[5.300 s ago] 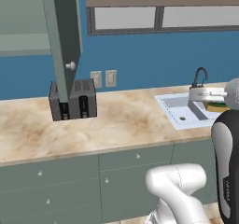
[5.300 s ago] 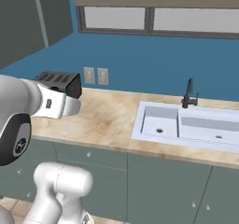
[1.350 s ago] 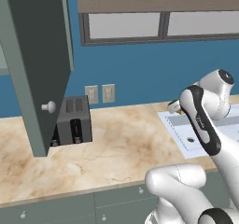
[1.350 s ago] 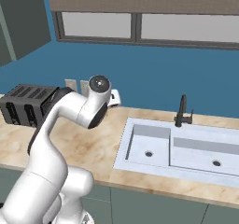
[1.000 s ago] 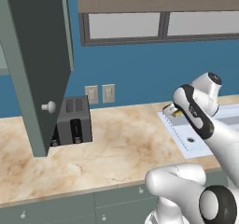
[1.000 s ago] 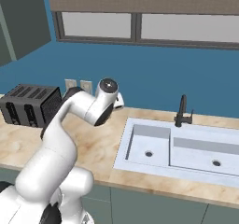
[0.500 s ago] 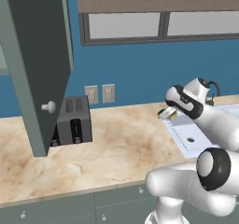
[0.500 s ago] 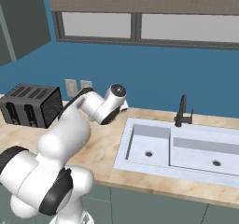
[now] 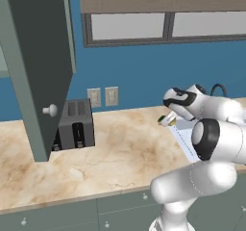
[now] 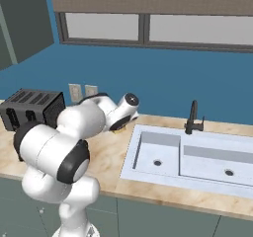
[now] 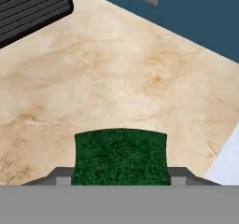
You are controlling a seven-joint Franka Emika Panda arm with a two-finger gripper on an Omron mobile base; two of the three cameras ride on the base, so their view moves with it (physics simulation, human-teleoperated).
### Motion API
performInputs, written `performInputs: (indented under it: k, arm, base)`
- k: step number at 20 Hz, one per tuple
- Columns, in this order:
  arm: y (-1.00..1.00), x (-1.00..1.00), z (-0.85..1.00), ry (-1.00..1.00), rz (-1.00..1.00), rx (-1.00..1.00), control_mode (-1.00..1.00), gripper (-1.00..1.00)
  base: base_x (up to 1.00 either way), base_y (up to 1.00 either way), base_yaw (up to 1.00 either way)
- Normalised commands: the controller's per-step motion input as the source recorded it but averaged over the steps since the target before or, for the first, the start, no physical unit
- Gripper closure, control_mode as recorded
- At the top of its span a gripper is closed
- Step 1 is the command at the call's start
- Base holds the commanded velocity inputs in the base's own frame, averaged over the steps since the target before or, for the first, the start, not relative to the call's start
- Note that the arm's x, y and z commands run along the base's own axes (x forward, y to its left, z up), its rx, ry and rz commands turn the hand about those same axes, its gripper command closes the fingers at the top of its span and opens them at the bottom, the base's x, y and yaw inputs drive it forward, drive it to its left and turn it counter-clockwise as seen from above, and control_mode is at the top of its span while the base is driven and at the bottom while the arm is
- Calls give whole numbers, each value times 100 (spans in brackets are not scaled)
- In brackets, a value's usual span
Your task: Locate and retrieve the dish brush and sponge from the cabinet. Place them next to the sink.
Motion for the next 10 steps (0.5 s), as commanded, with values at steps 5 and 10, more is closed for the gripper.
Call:
performInputs:
  k: [5,10]
  arm:
    - [-2,36,-38,8,6,0,-100,100]
    - [2,21,-24,5,1,0,-100,100]
  base:
    - [0,0,0]
    - [0,0,0]
